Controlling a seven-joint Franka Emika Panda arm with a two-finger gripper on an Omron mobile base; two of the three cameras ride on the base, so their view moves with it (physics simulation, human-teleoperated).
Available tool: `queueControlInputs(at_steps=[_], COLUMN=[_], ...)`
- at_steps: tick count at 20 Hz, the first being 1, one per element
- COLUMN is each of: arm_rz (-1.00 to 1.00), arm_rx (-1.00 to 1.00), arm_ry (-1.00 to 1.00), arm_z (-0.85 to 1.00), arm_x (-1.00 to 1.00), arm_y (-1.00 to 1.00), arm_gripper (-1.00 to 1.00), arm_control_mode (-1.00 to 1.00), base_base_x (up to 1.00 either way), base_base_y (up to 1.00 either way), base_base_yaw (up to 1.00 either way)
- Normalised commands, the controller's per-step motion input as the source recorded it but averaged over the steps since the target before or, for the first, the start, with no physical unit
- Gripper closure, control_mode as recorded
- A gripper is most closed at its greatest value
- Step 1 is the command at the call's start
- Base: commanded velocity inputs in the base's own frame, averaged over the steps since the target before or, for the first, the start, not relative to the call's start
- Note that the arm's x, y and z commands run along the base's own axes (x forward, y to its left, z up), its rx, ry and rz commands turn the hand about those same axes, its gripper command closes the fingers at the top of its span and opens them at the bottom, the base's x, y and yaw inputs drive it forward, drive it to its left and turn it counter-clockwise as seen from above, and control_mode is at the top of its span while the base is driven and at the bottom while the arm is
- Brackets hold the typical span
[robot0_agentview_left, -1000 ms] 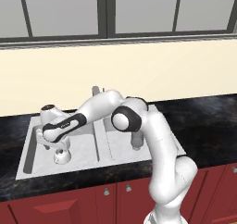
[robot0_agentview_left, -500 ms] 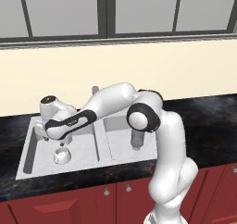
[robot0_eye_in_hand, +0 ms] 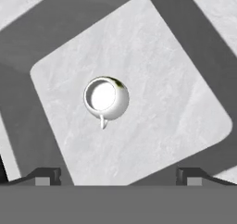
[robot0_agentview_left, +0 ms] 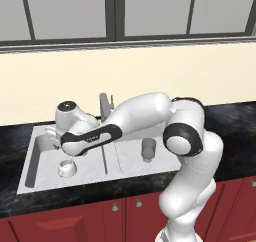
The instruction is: Move any existing items from the left basin to the right basin for drying. Then move the mug from the counter to the left basin of the sink for washing.
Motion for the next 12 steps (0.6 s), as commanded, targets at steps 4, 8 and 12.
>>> queueControlInputs(at_steps=[4,8,12], arm_rz=[0.13,0.17,0.20], arm_rx=[0.14,0.13,0.09], arm_ry=[-0.10,-0.11,-0.15], arm_z=[0.39,0.36,0.27], arm_x=[-0.38,-0.43,-0.58], arm_y=[-0.69,-0.65,-0.55], arm_gripper=[-1.00,-1.00,-1.00], arm_control_mode=[-1.00,-1.00,-1.00], base_base_x=[0.00,0.00,0.00], base_base_y=[0.00,0.00,0.00], base_base_yaw=[0.00,0.00,0.00])
